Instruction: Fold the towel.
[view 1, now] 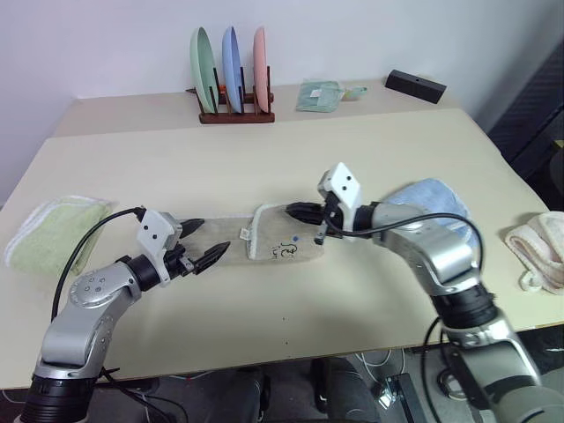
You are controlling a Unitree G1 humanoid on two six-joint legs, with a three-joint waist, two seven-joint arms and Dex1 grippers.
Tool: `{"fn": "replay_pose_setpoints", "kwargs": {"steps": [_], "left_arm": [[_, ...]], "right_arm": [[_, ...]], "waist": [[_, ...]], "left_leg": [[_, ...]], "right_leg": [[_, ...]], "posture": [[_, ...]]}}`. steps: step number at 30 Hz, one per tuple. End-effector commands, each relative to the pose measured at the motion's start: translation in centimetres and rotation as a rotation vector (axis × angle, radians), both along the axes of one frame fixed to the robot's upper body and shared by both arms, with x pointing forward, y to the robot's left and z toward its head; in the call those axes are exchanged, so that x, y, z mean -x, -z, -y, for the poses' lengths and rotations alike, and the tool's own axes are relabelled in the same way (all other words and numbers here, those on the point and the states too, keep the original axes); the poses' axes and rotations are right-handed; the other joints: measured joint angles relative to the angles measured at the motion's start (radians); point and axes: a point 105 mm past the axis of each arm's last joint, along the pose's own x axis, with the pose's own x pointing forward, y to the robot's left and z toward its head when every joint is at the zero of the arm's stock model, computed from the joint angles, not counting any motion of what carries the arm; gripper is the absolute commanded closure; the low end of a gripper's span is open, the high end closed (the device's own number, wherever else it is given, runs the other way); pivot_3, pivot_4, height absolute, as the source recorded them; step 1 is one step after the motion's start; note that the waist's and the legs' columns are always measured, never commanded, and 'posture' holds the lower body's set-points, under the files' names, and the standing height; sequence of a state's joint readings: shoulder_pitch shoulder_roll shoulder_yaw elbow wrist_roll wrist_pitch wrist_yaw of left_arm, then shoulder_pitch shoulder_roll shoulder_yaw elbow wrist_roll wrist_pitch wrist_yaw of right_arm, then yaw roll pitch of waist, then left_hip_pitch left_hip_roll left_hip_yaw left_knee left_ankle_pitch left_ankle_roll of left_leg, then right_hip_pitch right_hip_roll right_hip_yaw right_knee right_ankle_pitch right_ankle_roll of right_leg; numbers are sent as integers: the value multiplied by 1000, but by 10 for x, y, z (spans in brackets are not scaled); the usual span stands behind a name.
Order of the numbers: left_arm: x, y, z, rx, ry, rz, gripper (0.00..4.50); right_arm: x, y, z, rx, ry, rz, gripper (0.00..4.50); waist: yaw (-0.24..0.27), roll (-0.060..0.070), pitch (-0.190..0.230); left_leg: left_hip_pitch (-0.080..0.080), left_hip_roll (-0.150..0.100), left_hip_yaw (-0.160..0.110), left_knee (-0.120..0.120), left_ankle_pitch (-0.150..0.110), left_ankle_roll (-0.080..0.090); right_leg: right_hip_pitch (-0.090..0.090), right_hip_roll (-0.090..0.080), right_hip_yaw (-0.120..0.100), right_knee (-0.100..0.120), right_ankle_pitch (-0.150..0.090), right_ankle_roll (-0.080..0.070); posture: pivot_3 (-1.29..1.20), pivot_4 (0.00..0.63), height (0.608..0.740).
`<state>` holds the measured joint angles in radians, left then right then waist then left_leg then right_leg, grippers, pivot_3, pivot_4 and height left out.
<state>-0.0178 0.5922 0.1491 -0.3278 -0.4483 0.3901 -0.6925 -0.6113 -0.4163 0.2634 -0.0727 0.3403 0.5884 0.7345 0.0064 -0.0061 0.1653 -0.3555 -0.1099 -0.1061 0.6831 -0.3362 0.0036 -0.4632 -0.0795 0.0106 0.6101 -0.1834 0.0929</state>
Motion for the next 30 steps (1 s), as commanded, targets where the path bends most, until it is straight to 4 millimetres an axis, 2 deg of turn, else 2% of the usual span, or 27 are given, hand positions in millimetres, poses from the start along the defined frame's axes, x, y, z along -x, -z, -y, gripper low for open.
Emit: {"fn": "replay_pose_setpoints", "kwargs": {"steps": [1,4,7,10,12,15,17,18,20,22,26,30], "left_arm": [[3,-2,-6,7,-31,12,575],[6,0,-10,11,-69,8,575],[13,0,-12,25,-100,5,575],[17,0,-17,40,-141,-2,575],[22,0,-22,43,-182,-12,575],[31,0,-33,97,-274,-39,575],[39,-1,-43,188,-360,-60,575],[43,-2,-46,239,-391,-71,47],[52,-5,-50,349,-448,-97,0],[59,1,-55,421,-535,-155,0],[68,19,-58,623,-681,-309,0],[60,33,-61,755,-803,-418,0]], "right_arm": [[-19,15,-7,58,52,57,4486],[-28,45,-7,117,80,18,4486],[-25,62,-6,155,70,8,4486],[-25,62,-6,149,66,28,4486],[-25,45,-7,100,50,65,4486],[-23,9,-8,10,17,145,3665],[-14,-10,-8,3,-42,218,2714],[-9,-15,-8,14,-69,246,2148],[-2,-23,-7,49,-117,309,1145],[1,-31,-4,65,-132,353,121],[4,-41,-2,90,-170,414,53],[8,-46,-6,92,-206,448,53]], "waist": [[-2,0,0],[2,0,0],[0,0,0],[-1,0,0],[-2,0,0],[-3,0,0],[-3,1,0],[-2,0,0],[-2,0,0],[0,0,0],[3,0,0],[7,-1,0]], "left_leg": [[0,0,0,0,0,0],[0,-1,0,0,0,0],[0,-1,0,0,0,0],[0,0,0,0,0,0],[0,0,0,0,0,0],[0,0,0,0,0,0],[0,0,0,0,0,0],[0,0,0,0,0,0],[0,0,0,0,0,-1],[1,0,0,0,0,-1],[2,0,0,0,0,-1],[2,0,-1,0,0,-1]], "right_leg": [[0,0,0,0,0,0],[0,0,0,0,0,0],[0,0,0,0,0,0],[0,0,0,0,0,0],[0,0,0,0,0,0],[0,0,0,0,0,0],[0,0,1,0,0,0],[0,0,1,0,0,0],[0,0,0,0,0,0],[1,0,0,0,0,0],[2,0,0,0,0,0],[2,0,0,0,0,0]], "posture": [[0,150,733],[0,150,733],[0,150,733],[0,150,733],[0,150,733],[0,150,733],[0,150,733],[0,150,733],[0,150,733],[0,150,733],[0,150,733],[0,150,733]]}}
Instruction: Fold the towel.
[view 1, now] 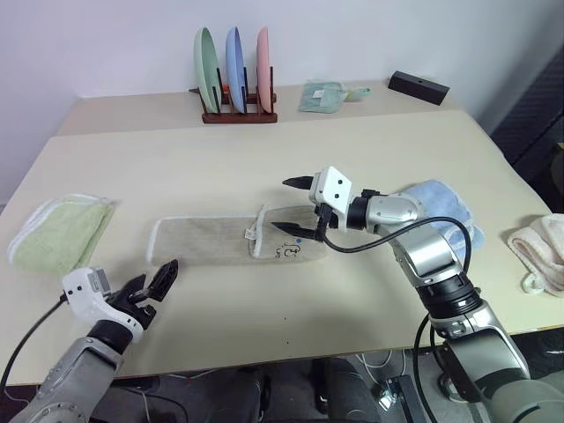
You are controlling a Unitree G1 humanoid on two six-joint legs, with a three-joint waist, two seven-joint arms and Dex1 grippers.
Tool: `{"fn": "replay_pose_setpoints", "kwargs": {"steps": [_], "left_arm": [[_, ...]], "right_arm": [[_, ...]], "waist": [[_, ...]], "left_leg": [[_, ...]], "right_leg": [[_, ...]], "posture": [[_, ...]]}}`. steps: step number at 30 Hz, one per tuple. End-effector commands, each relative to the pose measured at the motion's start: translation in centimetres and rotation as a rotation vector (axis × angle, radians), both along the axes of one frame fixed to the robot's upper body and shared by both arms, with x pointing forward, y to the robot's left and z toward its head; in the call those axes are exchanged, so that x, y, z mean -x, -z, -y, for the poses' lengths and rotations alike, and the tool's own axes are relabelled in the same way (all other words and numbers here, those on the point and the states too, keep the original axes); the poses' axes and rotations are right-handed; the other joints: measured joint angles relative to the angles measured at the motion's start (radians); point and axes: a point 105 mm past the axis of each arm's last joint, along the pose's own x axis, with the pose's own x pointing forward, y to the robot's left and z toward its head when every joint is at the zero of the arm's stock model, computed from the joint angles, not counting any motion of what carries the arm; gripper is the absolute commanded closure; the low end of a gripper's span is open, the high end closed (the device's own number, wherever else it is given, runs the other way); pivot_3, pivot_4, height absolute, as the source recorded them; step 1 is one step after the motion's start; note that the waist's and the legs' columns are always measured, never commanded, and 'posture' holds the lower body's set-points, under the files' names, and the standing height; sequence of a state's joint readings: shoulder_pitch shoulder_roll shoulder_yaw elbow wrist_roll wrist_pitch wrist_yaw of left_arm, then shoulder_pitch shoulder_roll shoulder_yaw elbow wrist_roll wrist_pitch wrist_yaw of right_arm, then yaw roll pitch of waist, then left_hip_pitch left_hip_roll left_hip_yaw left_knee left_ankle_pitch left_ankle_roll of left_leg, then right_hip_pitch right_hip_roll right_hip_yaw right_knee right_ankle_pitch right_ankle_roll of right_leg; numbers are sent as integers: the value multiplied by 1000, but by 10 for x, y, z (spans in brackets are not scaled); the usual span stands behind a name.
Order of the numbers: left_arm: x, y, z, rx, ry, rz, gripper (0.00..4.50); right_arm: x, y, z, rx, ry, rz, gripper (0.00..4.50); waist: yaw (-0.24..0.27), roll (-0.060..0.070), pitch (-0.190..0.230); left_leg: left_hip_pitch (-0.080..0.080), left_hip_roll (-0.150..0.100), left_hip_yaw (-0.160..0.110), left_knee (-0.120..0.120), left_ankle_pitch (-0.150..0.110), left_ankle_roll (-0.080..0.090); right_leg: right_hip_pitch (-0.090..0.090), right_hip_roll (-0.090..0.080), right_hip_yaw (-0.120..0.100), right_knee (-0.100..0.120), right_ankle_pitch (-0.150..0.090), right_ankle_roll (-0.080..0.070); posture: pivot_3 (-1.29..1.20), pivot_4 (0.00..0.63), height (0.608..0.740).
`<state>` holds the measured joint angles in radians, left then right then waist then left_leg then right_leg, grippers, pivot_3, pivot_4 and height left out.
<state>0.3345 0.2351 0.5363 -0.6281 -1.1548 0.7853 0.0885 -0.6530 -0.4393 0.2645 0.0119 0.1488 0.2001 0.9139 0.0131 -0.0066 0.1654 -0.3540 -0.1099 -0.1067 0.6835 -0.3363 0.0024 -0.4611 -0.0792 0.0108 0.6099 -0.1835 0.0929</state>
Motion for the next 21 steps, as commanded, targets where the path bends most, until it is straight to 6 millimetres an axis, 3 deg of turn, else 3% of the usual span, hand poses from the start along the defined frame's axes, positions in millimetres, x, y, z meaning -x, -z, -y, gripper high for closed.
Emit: {"fn": "replay_pose_setpoints", "kwargs": {"steps": [1,5,10,14,20,21], "left_arm": [[-7,0,-7,74,-87,-42,0],[-37,0,-4,230,-137,-55,0],[-59,4,-3,316,-176,-96,0],[-69,1,-5,328,-202,-81,1298],[-72,-7,-7,317,-204,-21,4471],[-72,-12,-9,321,-209,6,4471]], "right_arm": [[8,-23,-7,-19,-54,100,53],[15,-23,-12,-27,-76,104,53],[18,-21,-12,-26,-67,106,53],[25,-17,-9,-21,-65,91,0],[41,-8,-2,0,-93,7,0],[42,-8,-1,3,-95,1,0]], "waist": [[0,0,0],[3,0,0],[2,0,-1],[2,0,-1],[1,-1,-1],[0,-1,-1]], "left_leg": [[0,0,0,0,0,0],[0,0,0,0,0,-1],[1,-1,-1,0,1,-1],[1,-1,-1,0,1,-2],[0,-1,-1,0,1,-2],[0,-1,-1,0,1,-2]], "right_leg": [[0,0,0,0,0,0],[0,0,0,0,0,0],[0,0,0,0,0,0],[0,0,0,1,0,0],[0,0,0,0,0,0],[0,0,0,0,0,0]], "posture": [[0,150,733],[0,150,733],[0,150,733],[0,150,733],[0,150,733],[0,150,733]]}}
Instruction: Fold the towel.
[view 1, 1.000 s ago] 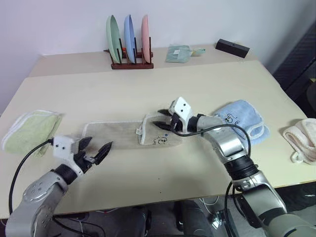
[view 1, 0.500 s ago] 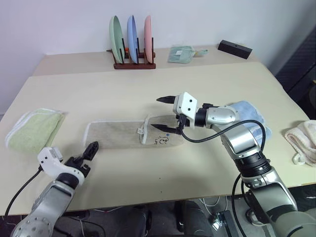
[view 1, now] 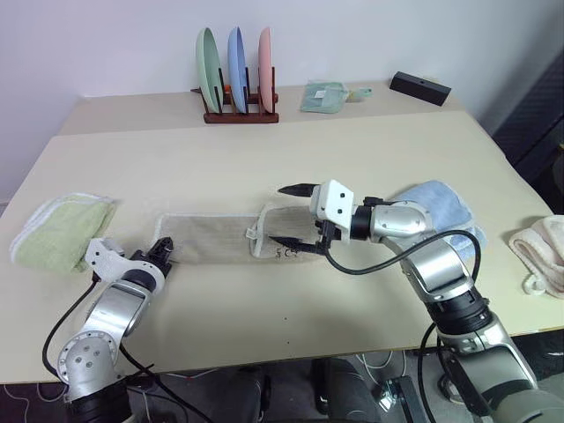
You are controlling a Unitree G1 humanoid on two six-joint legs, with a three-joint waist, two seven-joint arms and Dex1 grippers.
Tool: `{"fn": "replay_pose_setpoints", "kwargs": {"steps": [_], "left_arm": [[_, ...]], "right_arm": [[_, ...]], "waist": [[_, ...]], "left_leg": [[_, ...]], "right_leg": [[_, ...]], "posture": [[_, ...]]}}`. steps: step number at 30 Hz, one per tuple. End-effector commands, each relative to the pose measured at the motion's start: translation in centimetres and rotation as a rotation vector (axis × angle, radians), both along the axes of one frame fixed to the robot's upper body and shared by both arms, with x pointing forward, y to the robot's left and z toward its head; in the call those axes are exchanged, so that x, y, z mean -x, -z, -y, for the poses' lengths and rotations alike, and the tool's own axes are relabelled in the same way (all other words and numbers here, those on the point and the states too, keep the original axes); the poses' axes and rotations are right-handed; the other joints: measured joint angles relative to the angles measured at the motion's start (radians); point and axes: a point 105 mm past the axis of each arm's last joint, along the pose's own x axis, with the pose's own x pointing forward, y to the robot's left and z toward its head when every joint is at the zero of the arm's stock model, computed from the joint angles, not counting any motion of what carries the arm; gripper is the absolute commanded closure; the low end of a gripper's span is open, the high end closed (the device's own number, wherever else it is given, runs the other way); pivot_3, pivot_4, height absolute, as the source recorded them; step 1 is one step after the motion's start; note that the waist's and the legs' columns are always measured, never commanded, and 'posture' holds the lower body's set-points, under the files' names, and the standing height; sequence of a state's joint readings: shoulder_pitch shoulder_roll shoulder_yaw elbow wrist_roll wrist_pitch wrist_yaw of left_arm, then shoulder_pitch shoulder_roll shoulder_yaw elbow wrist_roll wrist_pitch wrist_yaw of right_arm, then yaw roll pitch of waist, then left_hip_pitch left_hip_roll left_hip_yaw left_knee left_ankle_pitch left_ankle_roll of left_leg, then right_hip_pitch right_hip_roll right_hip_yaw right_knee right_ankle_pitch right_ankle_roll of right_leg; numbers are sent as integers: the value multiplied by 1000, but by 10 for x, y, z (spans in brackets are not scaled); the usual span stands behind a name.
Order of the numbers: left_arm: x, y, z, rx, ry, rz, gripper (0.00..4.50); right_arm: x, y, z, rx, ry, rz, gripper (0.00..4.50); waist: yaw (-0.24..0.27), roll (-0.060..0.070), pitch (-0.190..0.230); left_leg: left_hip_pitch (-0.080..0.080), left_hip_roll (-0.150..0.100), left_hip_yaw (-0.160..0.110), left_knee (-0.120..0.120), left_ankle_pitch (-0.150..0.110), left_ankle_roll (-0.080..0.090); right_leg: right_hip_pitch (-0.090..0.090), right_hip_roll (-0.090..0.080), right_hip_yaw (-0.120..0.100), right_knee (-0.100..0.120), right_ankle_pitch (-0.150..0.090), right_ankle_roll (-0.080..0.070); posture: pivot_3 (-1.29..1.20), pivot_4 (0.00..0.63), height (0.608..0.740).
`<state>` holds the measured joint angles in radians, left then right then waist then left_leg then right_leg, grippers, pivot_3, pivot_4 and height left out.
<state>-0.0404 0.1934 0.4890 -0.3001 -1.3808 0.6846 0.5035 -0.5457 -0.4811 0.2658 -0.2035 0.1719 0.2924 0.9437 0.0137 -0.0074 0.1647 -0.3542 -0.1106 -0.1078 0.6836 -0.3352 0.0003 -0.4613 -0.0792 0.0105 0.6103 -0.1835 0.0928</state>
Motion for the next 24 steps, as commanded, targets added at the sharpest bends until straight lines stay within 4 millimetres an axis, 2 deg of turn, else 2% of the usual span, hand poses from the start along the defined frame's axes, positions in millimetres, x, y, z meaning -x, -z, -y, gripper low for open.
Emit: {"fn": "replay_pose_setpoints", "kwargs": {"steps": [1,3,8,10,12,14,16,18,20,24], "left_arm": [[-1,-21,-8,-26,-34,111,4471],[0,-31,-14,-81,-46,157,4471],[5,-90,-53,-386,-58,355,4471],[4,-112,-54,-492,-12,419,4471],[0,-127,-39,-609,105,466,4471],[-4,-133,-10,-709,270,512,4471],[-6,-131,26,-792,456,550,4471],[-4,-124,62,-864,646,582,4471],[0,-110,89,-932,814,588,4471],[6,-73,110,-1061,1030,523,4471]], "right_arm": [[10,-12,1,-18,-32,14,0],[10,-10,4,-9,-24,3,0],[12,2,20,37,6,-89,0],[14,3,25,32,10,-126,0],[13,2,27,16,23,-139,0],[11,3,29,16,33,-143,0],[9,6,30,26,40,-142,0],[8,7,29,28,42,-141,0],[8,7,28,24,42,-140,0],[9,7,27,15,51,-139,0]], "waist": [[0,0,0],[-1,0,0],[-1,0,0],[-1,0,0],[1,0,0],[1,0,0],[2,0,0],[-1,0,0],[-5,0,1],[-16,1,1]], "left_leg": [[0,0,0,0,0,0],[0,0,0,0,0,0],[-1,0,0,0,0,0],[-1,0,0,0,0,0],[-1,0,0,0,0,0],[-1,0,0,0,0,0],[-1,0,0,0,0,1],[-1,0,0,0,0,1],[-1,0,0,-1,-1,1],[-1,1,1,-3,0,1]], "right_leg": [[0,0,0,0,0,0],[0,0,0,0,0,0],[-1,0,0,0,0,0],[-1,0,0,0,0,0],[0,0,0,0,0,0],[0,0,0,-1,0,0],[1,0,0,-1,0,0],[0,0,-1,-1,0,0],[0,0,0,-2,0,0],[-1,1,0,-1,0,0]], "posture": [[0,150,733],[0,150,733],[0,150,733],[0,150,733],[0,150,733],[0,150,733],[0,150,733],[0,150,733],[0,150,733],[0,150,733]]}}
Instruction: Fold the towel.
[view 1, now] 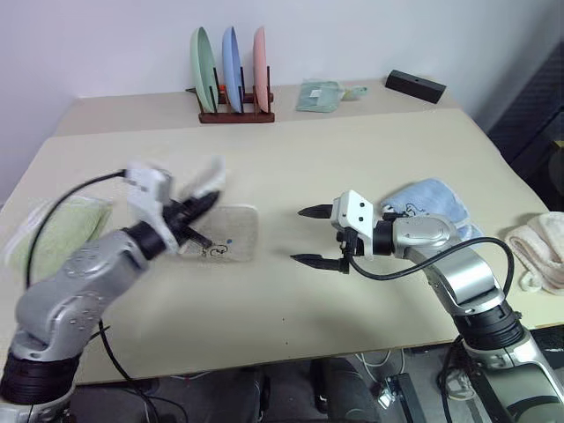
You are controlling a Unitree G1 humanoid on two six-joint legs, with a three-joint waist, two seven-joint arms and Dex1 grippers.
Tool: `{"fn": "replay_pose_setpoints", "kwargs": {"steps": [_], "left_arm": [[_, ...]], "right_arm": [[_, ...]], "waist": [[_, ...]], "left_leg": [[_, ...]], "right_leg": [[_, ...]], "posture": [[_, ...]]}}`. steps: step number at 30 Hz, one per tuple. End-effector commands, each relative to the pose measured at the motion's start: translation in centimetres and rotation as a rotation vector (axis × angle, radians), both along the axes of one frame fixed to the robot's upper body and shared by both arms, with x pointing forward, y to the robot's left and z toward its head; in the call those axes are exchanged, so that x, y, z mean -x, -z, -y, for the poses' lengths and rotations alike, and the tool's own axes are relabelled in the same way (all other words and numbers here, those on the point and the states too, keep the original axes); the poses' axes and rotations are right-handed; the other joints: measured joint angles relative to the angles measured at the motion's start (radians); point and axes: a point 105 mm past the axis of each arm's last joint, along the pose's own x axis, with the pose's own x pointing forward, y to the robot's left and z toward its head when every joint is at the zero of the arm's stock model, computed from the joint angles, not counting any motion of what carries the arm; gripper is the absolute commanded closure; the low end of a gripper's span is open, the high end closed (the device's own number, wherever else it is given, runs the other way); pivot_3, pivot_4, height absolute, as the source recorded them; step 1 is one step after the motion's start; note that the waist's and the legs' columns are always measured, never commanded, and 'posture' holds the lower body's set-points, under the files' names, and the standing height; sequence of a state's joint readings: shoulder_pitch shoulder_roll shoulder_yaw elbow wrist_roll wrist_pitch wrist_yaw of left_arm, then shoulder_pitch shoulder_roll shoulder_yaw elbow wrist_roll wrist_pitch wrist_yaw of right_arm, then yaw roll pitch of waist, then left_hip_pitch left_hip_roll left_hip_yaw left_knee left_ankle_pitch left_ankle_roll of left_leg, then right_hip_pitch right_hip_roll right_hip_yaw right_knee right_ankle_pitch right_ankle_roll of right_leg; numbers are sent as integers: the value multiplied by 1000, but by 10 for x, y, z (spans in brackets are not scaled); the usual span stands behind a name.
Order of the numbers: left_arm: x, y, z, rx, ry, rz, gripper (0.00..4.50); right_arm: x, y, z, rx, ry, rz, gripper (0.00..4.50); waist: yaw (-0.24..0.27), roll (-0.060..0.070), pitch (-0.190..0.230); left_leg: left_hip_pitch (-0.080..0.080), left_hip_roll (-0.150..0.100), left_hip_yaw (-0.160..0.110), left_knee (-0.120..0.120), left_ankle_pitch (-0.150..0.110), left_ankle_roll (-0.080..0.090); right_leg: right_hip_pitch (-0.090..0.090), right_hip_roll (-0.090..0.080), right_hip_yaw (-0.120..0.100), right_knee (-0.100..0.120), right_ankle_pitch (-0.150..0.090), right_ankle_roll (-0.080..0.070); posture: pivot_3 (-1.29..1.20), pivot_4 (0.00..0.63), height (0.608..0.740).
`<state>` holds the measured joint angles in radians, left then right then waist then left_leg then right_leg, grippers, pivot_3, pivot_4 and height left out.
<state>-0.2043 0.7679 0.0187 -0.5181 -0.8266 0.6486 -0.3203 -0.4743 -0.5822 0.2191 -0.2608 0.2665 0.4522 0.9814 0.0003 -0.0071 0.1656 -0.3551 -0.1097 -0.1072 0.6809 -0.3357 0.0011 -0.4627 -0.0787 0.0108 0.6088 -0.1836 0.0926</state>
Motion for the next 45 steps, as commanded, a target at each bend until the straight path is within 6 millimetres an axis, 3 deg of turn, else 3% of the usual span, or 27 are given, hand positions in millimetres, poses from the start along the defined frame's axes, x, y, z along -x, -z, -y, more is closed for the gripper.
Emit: {"fn": "replay_pose_setpoints", "kwargs": {"steps": [1,7,12,15,21,23,26,29,33,34,37,40,45], "left_arm": [[6,23,12,-157,101,-12,4471],[7,42,10,-211,137,-72,4471],[3,42,10,-167,113,-74,4471],[3,29,8,-39,80,-75,3498],[16,6,-23,119,9,-87,506],[18,2,-35,143,-29,-88,506],[29,-12,-71,162,-121,-56,464],[27,-18,-94,169,-227,-21,1310],[16,-14,-89,144,-268,-16,3414],[12,-10,-84,118,-271,-19,3845],[2,-1,-73,121,-272,-33,3845],[-11,20,-64,119,-295,-70,3845],[-12,62,-66,18,-304,-155,3845]], "right_arm": [[2,-10,-2,-24,-1,42,0],[3,-8,0,-20,13,40,0],[3,-6,-1,-20,15,44,0],[1,-6,-1,-18,21,53,0],[-4,-8,2,-9,41,64,0],[-5,-8,2,-7,41,64,0],[-10,-14,-2,-26,41,73,900],[-13,-23,-11,-63,21,79,2374],[-19,-31,-47,-129,-9,76,4479],[-21,-31,-56,-145,-7,76,4500],[-29,-28,-75,-160,12,66,4500],[-44,-4,-98,-97,73,36,4500],[-54,38,-109,-35,158,-70,4500]], "waist": [[-2,0,0],[9,0,0],[12,0,0],[12,0,0],[7,0,1],[10,0,1],[8,-1,1],[9,0,2],[12,-1,1],[12,-1,1],[11,-1,1],[9,-2,1],[-7,-1,1]], "left_leg": [[0,0,0,0,0,0],[-1,0,0,0,0,0],[-1,0,0,1,0,0],[-1,0,0,1,0,0],[-1,0,0,1,0,0],[0,0,0,1,0,0],[0,0,0,1,0,0],[0,0,0,1,0,0],[0,0,0,2,0,0],[0,0,-1,2,0,0],[0,0,-1,1,0,0],[0,-2,0,1,0,0],[-1,-1,0,0,0,-1]], "right_leg": [[0,0,0,0,0,0],[0,0,0,0,0,0],[0,-1,0,-1,0,0],[0,-1,0,-1,0,0],[0,0,0,0,0,0],[0,0,0,0,0,0],[0,0,0,0,0,0],[0,0,-1,0,0,0],[1,-1,-1,0,0,0],[1,0,-1,0,0,0],[0,0,-1,1,0,0],[0,-1,-1,0,0,0],[-3,0,0,2,0,0]], "posture": [[0,150,733],[0,150,733],[0,150,733],[0,150,733],[0,150,733],[0,150,733],[0,150,733],[0,150,733],[0,150,733],[0,150,733],[0,150,733],[0,150,733],[0,150,733]]}}
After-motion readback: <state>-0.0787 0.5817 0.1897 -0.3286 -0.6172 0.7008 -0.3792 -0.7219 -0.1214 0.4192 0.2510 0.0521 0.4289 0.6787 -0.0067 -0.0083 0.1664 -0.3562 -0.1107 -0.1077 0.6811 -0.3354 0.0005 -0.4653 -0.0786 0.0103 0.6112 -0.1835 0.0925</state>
